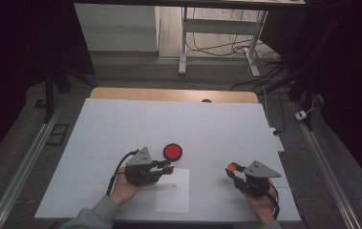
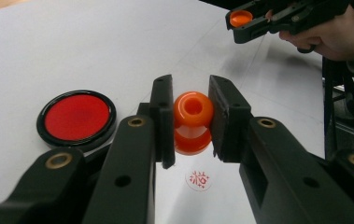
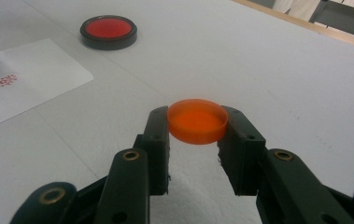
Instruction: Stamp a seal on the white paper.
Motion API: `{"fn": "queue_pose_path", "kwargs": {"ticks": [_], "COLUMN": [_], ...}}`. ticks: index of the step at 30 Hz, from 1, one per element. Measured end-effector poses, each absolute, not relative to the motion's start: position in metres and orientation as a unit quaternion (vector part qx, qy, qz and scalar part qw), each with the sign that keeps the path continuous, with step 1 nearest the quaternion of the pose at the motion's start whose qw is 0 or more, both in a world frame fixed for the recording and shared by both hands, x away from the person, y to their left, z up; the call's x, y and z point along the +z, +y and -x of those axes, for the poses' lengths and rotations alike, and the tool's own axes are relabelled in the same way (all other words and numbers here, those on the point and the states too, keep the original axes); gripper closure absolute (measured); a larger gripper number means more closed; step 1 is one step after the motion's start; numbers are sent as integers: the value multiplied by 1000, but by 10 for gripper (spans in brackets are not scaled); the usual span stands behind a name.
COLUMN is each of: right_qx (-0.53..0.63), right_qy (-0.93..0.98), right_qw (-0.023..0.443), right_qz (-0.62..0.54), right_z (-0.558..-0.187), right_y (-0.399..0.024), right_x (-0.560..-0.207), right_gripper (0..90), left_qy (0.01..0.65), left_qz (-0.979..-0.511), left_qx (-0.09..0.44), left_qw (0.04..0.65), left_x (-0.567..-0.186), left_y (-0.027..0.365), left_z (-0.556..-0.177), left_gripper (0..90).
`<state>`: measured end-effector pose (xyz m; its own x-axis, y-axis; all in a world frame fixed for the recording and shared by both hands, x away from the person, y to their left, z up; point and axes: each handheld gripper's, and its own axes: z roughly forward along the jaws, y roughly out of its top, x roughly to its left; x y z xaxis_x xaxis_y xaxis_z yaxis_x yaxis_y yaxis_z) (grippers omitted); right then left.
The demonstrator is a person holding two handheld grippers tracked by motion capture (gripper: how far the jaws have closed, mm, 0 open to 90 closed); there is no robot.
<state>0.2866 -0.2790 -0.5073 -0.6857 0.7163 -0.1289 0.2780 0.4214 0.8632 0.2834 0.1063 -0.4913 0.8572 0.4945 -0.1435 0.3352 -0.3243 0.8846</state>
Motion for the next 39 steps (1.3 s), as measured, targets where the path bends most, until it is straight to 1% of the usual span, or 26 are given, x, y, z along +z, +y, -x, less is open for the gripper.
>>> {"fn": "queue_pose_path", "kwargs": {"ticks": [18, 39], "right_qx": [440, 443], "right_qy": [804, 804], "right_qw": [252, 251], "right_qz": [-310, -308], "right_z": [-287, -286], "right_y": [-280, -276], "right_x": [-507, -505], "right_gripper": [644, 644], "left_qy": [256, 247], "left_qz": [-799, -800], "left_qx": [68, 61], "left_qw": [540, 543], "left_x": [-468, -459], "left_y": [122, 120], "left_z": [-283, -283], "left_gripper": [718, 717]}}
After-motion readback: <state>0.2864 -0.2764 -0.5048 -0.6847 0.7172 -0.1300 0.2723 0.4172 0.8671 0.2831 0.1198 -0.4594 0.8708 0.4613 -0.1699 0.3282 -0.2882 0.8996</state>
